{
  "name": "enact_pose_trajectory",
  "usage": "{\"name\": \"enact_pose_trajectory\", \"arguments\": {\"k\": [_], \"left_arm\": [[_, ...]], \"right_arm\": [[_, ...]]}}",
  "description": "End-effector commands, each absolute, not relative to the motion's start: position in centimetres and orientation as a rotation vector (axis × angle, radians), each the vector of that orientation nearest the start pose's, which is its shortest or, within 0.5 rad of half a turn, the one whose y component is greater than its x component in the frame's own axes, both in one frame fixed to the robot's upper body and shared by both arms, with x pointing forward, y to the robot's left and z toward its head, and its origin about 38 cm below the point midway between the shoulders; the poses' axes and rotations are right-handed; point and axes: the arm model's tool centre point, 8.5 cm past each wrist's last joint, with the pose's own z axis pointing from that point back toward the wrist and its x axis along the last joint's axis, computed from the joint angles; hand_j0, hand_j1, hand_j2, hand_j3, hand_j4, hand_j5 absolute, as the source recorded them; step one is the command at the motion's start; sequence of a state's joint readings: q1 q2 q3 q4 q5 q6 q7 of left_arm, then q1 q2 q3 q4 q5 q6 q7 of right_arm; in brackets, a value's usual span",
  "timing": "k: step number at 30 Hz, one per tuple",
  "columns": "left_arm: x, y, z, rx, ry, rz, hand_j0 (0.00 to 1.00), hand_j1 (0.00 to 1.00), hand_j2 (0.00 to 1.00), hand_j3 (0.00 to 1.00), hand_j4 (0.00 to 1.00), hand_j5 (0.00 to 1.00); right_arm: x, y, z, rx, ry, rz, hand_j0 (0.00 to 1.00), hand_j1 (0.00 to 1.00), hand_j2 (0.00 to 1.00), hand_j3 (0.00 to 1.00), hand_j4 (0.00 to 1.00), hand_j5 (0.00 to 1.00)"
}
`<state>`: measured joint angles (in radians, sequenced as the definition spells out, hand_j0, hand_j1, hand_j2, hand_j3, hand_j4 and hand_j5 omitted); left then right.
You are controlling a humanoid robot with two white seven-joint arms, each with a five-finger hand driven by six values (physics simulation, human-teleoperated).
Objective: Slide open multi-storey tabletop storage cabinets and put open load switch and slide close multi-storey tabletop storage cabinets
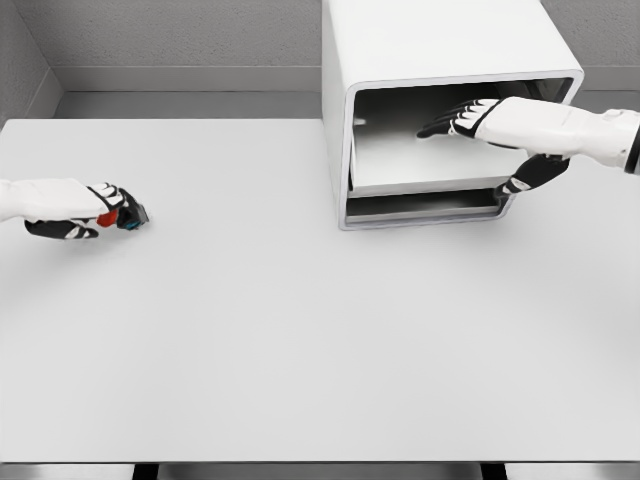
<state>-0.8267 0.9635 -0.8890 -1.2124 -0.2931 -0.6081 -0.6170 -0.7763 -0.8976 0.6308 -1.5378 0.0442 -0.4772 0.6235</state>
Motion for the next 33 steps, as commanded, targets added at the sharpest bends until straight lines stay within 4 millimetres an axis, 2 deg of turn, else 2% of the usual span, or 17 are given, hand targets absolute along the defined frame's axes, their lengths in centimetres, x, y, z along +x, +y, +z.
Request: {"name": "enact_pose_trajectory", "arguments": {"k": [1, 4, 8, 10, 13, 15, 18, 23, 26, 33], "left_arm": [[44.4, 38.4, 19.4, 0.333, -1.011, -2.105, 0.35, 0.35, 0.35, 0.35, 0.35, 0.35], [44.2, 37.4, 20.0, 0.330, -1.039, -2.133, 0.35, 0.35, 0.35, 0.35, 0.35, 0.35], [44.2, 37.3, 20.3, 0.333, -1.045, -2.134, 0.35, 0.35, 0.35, 0.35, 0.35, 0.35], [44.1, 37.5, 20.7, 0.332, -1.060, -2.119, 0.35, 0.35, 0.35, 0.35, 0.35, 0.35], [43.8, 36.3, 21.4, 0.319, -1.098, -2.149, 0.35, 0.35, 0.35, 0.35, 0.35, 0.35], [43.5, 36.3, 21.8, 0.324, -1.101, -2.155, 0.35, 0.35, 0.35, 0.35, 0.35, 0.35], [43.2, 35.5, 22.3, 0.322, -1.120, -2.181, 0.35, 0.35, 0.35, 0.35, 0.35, 0.35], [43.2, 35.4, 22.4, 0.322, -1.125, -2.186, 0.35, 0.35, 0.35, 0.35, 0.35, 0.35], [43.2, 35.4, 22.4, 0.322, -1.125, -2.186, 0.35, 0.35, 0.35, 0.35, 0.35, 0.35], [43.1, 35.0, 22.7, 0.316, -1.141, -2.190, 0.35, 0.35, 0.35, 0.35, 0.35, 0.35]], "right_arm": [[44.6, -28.5, 25.4, -0.335, -1.381, 2.002, 1.00, 1.00, 1.00, 1.00, 1.00, 1.00], [44.8, -27.9, 24.6, -0.323, -1.357, 2.028, 1.00, 1.00, 1.00, 1.00, 1.00, 1.00], [44.4, -27.6, 23.7, -0.295, -1.337, 2.056, 1.00, 1.00, 1.00, 1.00, 1.00, 1.00], [44.2, -27.6, 23.6, -0.286, -1.342, 2.072, 1.00, 1.00, 1.00, 1.00, 1.00, 1.00], [43.9, -27.6, 23.6, -0.278, -1.353, 2.088, 1.00, 1.00, 1.00, 1.00, 1.00, 1.00], [43.8, -27.6, 23.6, -0.273, -1.358, 2.096, 1.00, 1.00, 1.00, 1.00, 1.00, 1.00], [43.5, -28.0, 23.4, -0.269, -1.353, 2.106, 1.00, 1.00, 1.00, 1.00, 1.00, 1.00], [42.3, -28.3, 22.5, -0.236, -1.340, 2.132, 1.00, 1.00, 1.00, 1.00, 1.00, 1.00], [42.7, -28.8, 23.4, -0.270, -1.357, 2.106, 1.00, 1.00, 1.00, 1.00, 1.00, 1.00], [41.7, -29.2, 22.6, -0.237, -1.354, 2.146, 1.00, 1.00, 1.00, 1.00, 1.00, 1.00]]}}
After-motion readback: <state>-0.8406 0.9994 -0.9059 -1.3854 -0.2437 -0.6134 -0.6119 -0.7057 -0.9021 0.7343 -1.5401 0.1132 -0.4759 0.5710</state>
